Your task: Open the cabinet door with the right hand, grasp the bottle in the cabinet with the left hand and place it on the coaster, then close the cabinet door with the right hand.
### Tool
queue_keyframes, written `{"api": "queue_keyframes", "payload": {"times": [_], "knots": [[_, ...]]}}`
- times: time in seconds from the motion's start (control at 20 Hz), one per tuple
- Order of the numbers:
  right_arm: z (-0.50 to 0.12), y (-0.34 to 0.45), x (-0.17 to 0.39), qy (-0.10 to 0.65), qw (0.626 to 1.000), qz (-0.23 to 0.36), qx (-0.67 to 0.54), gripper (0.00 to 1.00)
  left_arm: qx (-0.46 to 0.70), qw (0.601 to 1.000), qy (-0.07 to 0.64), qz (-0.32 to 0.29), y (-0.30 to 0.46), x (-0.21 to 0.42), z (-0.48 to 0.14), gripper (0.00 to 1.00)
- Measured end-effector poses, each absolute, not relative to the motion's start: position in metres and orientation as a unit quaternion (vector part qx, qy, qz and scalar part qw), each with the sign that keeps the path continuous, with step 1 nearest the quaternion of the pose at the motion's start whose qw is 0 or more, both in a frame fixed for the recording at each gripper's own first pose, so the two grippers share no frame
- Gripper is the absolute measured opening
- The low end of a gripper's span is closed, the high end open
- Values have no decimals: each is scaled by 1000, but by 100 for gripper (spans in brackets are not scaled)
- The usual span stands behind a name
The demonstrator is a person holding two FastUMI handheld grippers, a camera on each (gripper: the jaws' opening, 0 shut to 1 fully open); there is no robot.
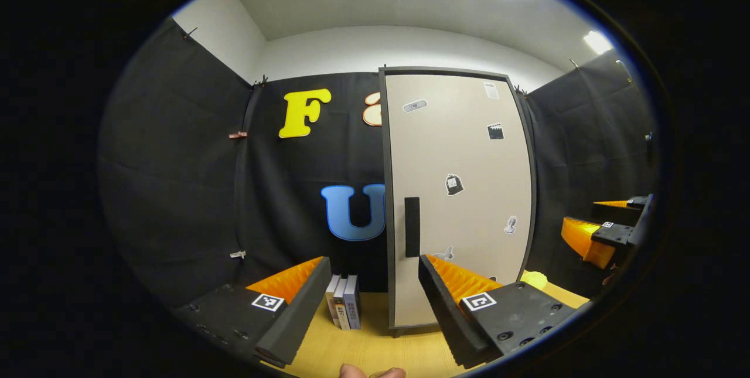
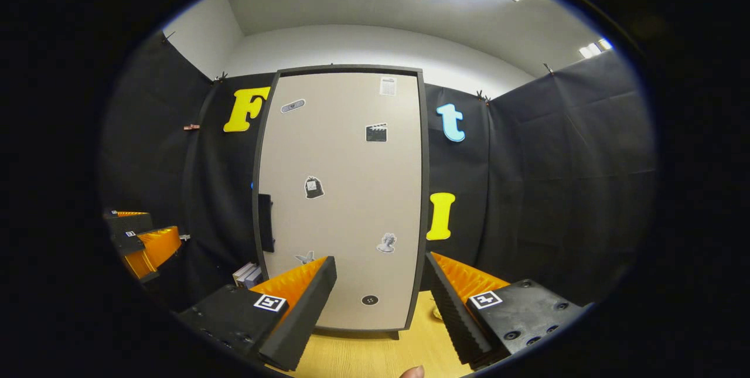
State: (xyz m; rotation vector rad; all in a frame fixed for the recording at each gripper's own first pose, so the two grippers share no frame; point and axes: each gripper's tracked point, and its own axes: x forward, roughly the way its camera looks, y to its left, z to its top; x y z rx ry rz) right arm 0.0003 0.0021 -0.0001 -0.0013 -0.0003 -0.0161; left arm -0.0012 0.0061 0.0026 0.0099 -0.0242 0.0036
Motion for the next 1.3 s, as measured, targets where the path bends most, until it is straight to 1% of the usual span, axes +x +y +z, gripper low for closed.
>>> {"api": "queue_keyframes", "payload": {"times": [0.25,0.3,0.35,0.7,0.95,1.25,1.3], "knots": [[10,37,15,-9,1000,22,13,97,-4,1000,-21,-3,15,-2,1,95],[12,50,21,-10,999,34,12,97,-7,1000,-21,-2,19,-3,-1,97],[13,62,28,-10,999,45,12,97,-8,1000,-19,-1,23,-3,-3,95],[10,147,81,-15,995,102,15,97,-2,999,1,33,71,-6,-27,95],[-13,188,124,4,994,111,8,97,-8,998,21,56,99,-4,-49,95],[-43,216,175,40,993,103,32,97,-5,998,28,49,102,3,-55,95],[-47,218,182,44,994,98,33,95,-3,998,29,48,103,4,-55,95]]}}
